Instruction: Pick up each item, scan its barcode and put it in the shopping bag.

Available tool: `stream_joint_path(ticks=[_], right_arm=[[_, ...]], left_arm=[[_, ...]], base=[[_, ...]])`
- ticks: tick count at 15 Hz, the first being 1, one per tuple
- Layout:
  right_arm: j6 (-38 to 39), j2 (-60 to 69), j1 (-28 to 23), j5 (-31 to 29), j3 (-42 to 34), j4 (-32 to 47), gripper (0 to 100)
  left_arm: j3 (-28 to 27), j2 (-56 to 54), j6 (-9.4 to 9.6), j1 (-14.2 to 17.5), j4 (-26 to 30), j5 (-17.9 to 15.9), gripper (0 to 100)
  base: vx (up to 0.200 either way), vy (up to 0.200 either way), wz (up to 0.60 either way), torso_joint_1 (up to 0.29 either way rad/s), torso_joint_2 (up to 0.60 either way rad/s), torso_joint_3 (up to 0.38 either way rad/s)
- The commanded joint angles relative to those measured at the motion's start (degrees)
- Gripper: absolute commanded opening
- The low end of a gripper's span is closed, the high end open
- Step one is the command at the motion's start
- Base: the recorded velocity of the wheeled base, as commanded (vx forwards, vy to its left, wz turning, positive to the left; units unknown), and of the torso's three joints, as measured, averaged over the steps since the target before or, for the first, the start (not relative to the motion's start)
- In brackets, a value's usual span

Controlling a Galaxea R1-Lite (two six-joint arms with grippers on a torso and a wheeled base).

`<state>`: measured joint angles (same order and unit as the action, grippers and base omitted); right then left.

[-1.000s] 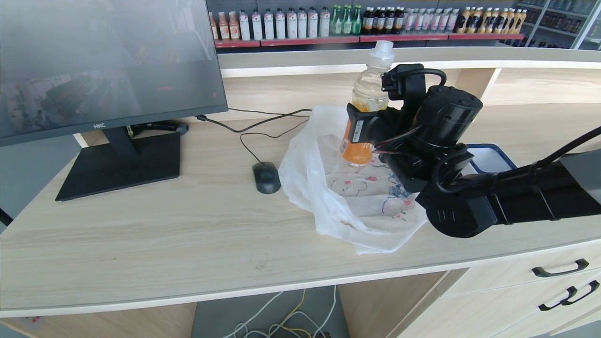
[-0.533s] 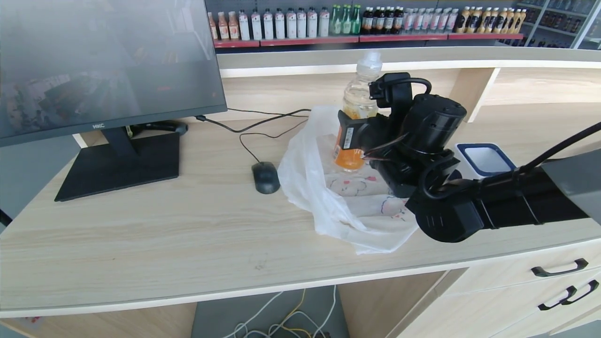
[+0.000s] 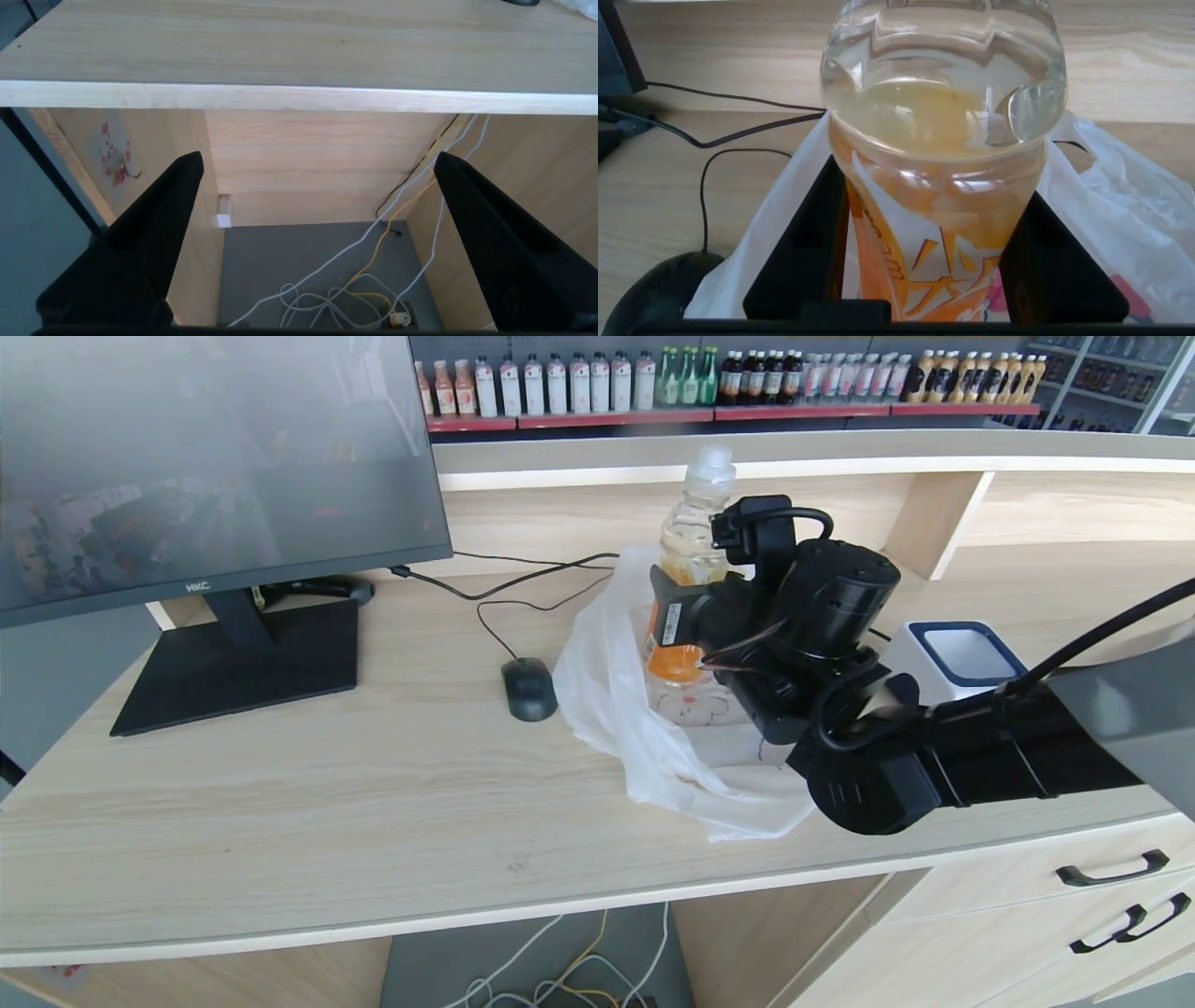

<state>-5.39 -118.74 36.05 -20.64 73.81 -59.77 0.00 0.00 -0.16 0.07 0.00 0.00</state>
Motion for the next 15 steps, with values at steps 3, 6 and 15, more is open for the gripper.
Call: stream_joint_path(ticks=[3, 6, 15], right_arm=[[0.20, -0.62, 0.08, -0.02, -1.39, 0.18, 0], [0.20, -0.71, -0.10, -0.02, -2.36, -0.61, 0], [0.29, -1.23, -0.36, 0.07, -2.45, -0.96, 0]], left_arm=[[0.00, 0.00, -0.02, 0.01, 0.09, 0.00, 100], [0.00, 0.00, -0.02, 0.01, 0.00, 0.00, 100], [0.00, 0.00, -0.02, 0.01, 0.00, 0.00, 100]], base=[[0.000, 0.000, 0.00, 0.000, 0.00, 0.000], [0.000, 0.000, 0.00, 0.000, 0.00, 0.000], [0.000, 0.000, 0.00, 0.000, 0.00, 0.000]])
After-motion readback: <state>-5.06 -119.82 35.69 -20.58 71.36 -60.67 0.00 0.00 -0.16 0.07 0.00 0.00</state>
